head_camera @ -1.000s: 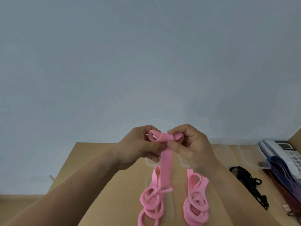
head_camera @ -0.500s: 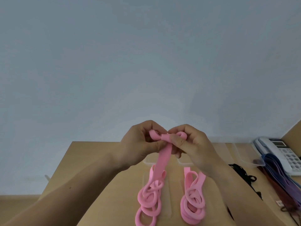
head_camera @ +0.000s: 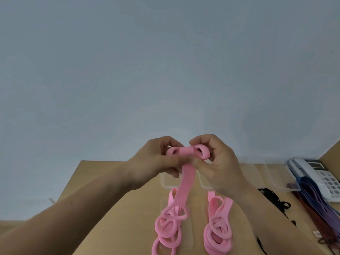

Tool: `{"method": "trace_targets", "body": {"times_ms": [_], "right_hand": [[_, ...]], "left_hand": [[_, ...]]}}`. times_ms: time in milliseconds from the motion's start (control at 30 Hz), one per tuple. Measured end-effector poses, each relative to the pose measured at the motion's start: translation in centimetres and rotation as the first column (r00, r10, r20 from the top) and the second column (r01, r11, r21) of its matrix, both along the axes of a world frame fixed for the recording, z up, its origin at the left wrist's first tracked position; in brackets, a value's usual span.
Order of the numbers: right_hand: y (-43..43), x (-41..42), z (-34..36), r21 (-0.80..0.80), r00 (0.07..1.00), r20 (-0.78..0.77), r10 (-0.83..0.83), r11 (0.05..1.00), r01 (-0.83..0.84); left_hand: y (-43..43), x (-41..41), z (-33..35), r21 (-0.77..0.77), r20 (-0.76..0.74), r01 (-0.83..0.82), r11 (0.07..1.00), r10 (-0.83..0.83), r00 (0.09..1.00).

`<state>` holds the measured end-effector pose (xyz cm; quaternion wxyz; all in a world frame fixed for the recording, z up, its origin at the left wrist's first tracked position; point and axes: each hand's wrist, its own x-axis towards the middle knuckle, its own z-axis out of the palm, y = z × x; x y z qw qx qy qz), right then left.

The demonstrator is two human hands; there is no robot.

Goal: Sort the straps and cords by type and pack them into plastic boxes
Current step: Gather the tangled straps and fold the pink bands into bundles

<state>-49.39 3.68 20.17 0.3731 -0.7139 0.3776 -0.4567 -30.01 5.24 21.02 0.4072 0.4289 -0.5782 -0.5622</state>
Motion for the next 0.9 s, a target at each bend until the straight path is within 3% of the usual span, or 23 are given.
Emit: {"method": "trace_targets", "body": {"times_ms": [100,400,600,800,900], "right_hand": [[0.0,0.2,-0.1,0.026,0.999,0.024,0.025,0.999,-0.026],[-0.3,0.6,-0.3,0.180,0.981,0.172,0.086,0.977,-0.117],[-0.3,0.6,-0.2,0.187,0.988,0.146,0.057,0.979,-0.085],[-0.3,0.4,-0.6,0.158,0.976,0.192,0.104,0.978,-0.135],[-0.1,0.4,-0.7,0.153,0.976,0.177,0.129,0.976,-0.156]], "left_hand": [[0.0,0.1,0.3,0.029,-0.101,-0.027,0.999,0.030,0.994],[0.6,-0.2,-0.4,-0.241,-0.055,-0.148,0.959,0.138,0.989],[0.9,-0.3,-1.4,-0.337,0.003,-0.206,0.919,0.220,0.975],[1.1,-0.1,-1.1,-0.180,0.025,-0.131,0.975,0.138,0.990],[1.2,0.2,-0.6,-0.076,-0.054,-0.064,0.995,0.060,0.997]]}}
